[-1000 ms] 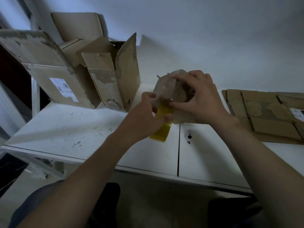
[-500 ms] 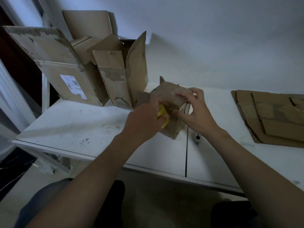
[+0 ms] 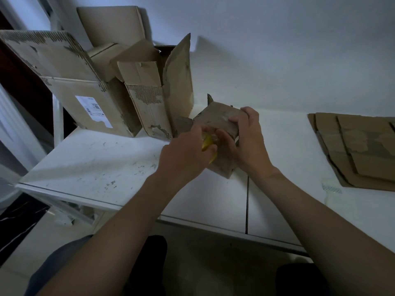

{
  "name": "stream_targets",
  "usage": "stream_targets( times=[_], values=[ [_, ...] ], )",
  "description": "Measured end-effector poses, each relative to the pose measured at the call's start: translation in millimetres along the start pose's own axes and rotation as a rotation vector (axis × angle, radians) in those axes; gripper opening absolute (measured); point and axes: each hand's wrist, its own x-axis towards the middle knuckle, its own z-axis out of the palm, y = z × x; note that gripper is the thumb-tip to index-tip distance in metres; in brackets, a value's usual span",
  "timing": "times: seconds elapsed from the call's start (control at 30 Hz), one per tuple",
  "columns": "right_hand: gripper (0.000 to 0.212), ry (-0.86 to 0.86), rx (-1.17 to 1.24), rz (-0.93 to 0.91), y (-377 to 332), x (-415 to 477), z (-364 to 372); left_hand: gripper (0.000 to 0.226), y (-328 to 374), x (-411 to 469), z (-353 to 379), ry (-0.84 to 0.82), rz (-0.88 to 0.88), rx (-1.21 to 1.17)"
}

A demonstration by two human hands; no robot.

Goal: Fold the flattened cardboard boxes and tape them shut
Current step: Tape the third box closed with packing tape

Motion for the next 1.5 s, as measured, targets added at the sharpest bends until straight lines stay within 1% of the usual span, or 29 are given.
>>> stream_targets(
  times=[0.07, 0.1, 0.17, 0.3, 0.37, 0.43, 0.5, 0.6, 0.73, 0.8, 0.9, 0.93, 0.97, 1.03, 1.07, 1.1, 1.13, 1.17, 1.23, 1.27, 1.33, 1.43, 1.5],
  values=[
    [0.056, -0.007, -0.021, -0.009, 0.3, 0.8, 0.2, 0.047, -7.1, 8.0, 0.0, -0.050, -0.097, 0.026],
    [0.055, -0.008, -0.027, -0.005, 0.1, 0.6, 2.3, 0.045, -10.4, 11.8, 0.6, -0.067, -0.127, -0.007],
    [0.058, 0.004, -0.049, 0.016, -1.1, -0.1, 6.9, 0.037, -13.0, 16.6, 3.6, -0.049, -0.120, -0.055],
    [0.065, 0.031, -0.058, 0.003, -3.0, -1.7, 10.6, 0.040, -9.3, 14.7, 9.6, -0.016, -0.107, -0.016],
    [0.062, 0.049, -0.030, -0.010, -4.3, -1.6, 9.6, 0.036, -8.6, 14.4, 10.3, 0.022, -0.070, -0.083],
    [0.060, 0.061, -0.029, -0.018, -4.5, -0.6, 8.7, 0.036, -8.4, 16.7, 10.3, 0.001, -0.061, -0.147],
    [0.062, 0.026, -0.028, -0.003, -2.2, 0.9, 6.2, 0.038, -8.7, 19.2, 10.2, -0.061, -0.061, -0.160],
    [0.063, -0.107, -0.040, 0.024, 3.2, 4.9, -3.3, 0.033, -11.0, 18.3, 7.0, -0.105, -0.039, -0.203],
    [0.057, -0.211, -0.034, 0.038, -1.2, 9.3, -25.0, 0.029, -12.4, 18.0, 7.1, -0.036, 0.017, -0.189],
    [0.063, -0.250, -0.038, 0.073, -0.8, 8.2, -38.5, 0.027, -9.6, 18.0, 8.1, -0.017, 0.026, -0.199],
    [0.080, -0.272, -0.029, 0.141, 6.8, 0.3, -59.4, 0.024, -7.4, 17.3, 8.6, -0.011, 0.032, -0.195],
    [0.080, -0.274, -0.063, 0.171, 11.4, -3.0, -65.0, 0.023, -7.6, 17.5, 9.0, -0.010, 0.031, -0.189],
    [0.075, -0.284, -0.123, 0.194, 16.8, -6.6, -69.8, 0.023, -7.7, 17.6, 9.1, -0.013, 0.028, -0.184],
    [0.052, -0.357, -0.247, 0.210, 31.7, -13.6, -76.8, 0.022, -7.6, 17.0, 9.4, -0.022, 0.019, -0.182],
    [0.040, -0.424, -0.300, 0.212, 39.6, -16.7, -78.5, 0.023, -7.7, 16.7, 9.0, -0.023, 0.015, -0.180],
    [0.031, -0.509, -0.355, 0.214, 46.8, -20.6, -79.8, 0.025, -7.2, 16.3, 8.5, -0.022, 0.015, -0.176],
    [0.030, -0.596, -0.400, 0.210, 53.0, -25.7, -80.3, 0.026, -6.5, 15.9, 8.3, -0.021, 0.016, -0.171],
    [0.034, -0.669, -0.429, 0.208, 57.7, -31.3, -80.2, 0.027, -5.5, 15.5, 8.1, -0.019, 0.017, -0.169],
    [0.036, -0.762, -0.433, 0.203, 61.9, -40.7, -79.0, 0.027, -3.1, 14.7, 7.7, -0.019, 0.011, -0.166],
    [0.033, -0.786, -0.423, 0.197, 62.4, -44.1, -78.1, 0.028, -1.9, 14.4, 7.6, -0.022, 0.007, -0.164],
    [0.028, -0.784, -0.418, 0.193, 64.9, -48.6, -75.7, 0.028, -0.4, 14.0, 7.6, -0.024, 0.008, -0.158],
    [0.037, -0.751, -0.412, 0.226, 70.6, -51.7, -71.1, 0.027, 0.6, 12.4, 7.1, -0.020, 0.009, -0.146],
    [0.036, -0.745, -0.387, 0.253, 74.0, -54.4, -69.5, 0.027, 0.8, 11.3, 6.7, -0.018, 0.002, -0.140]
  ],
)
